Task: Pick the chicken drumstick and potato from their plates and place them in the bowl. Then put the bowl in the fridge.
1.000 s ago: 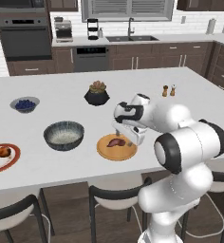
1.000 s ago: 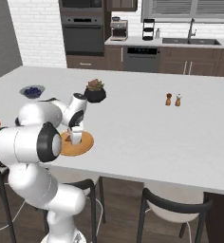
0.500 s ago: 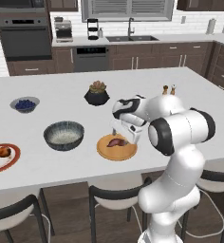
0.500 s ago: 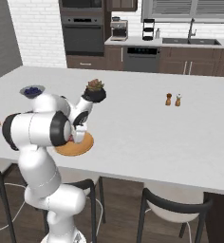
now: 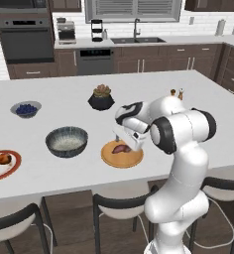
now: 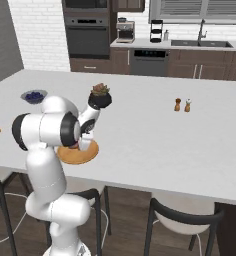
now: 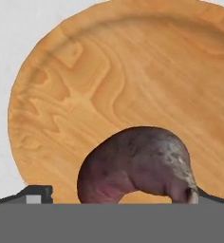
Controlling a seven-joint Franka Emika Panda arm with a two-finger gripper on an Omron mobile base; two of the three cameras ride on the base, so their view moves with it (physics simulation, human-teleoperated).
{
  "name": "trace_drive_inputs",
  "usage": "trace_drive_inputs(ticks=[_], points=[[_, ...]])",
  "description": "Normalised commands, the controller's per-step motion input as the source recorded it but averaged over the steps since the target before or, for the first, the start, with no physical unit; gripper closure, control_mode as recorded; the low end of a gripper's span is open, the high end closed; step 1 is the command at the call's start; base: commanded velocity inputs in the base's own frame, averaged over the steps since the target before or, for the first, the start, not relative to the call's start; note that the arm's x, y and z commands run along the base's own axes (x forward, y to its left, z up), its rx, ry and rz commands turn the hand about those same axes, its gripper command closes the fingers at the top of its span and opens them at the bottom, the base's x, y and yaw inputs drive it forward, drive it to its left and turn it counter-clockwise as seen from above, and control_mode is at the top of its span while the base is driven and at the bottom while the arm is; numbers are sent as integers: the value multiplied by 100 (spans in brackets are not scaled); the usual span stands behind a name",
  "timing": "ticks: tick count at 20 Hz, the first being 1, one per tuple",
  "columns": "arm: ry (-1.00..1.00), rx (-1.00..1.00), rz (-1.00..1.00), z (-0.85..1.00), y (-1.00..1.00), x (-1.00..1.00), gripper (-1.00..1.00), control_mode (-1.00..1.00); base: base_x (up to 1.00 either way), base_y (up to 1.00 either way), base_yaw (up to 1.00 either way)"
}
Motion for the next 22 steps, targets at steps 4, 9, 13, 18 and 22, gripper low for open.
trace_drive_inputs(ticks=[4,9,13,18,22], points=[[3,0,-6,-1,9,31,-100,-100,0,0,0],[9,0,-3,-20,0,1,-100,-100,0,0,0],[9,0,-1,-33,-3,0,-100,-100,0,0,0],[0,-3,-11,-31,5,12,-100,-100,0,0,0],[0,-4,-12,-50,0,-7,-100,-100,0,0,0]])
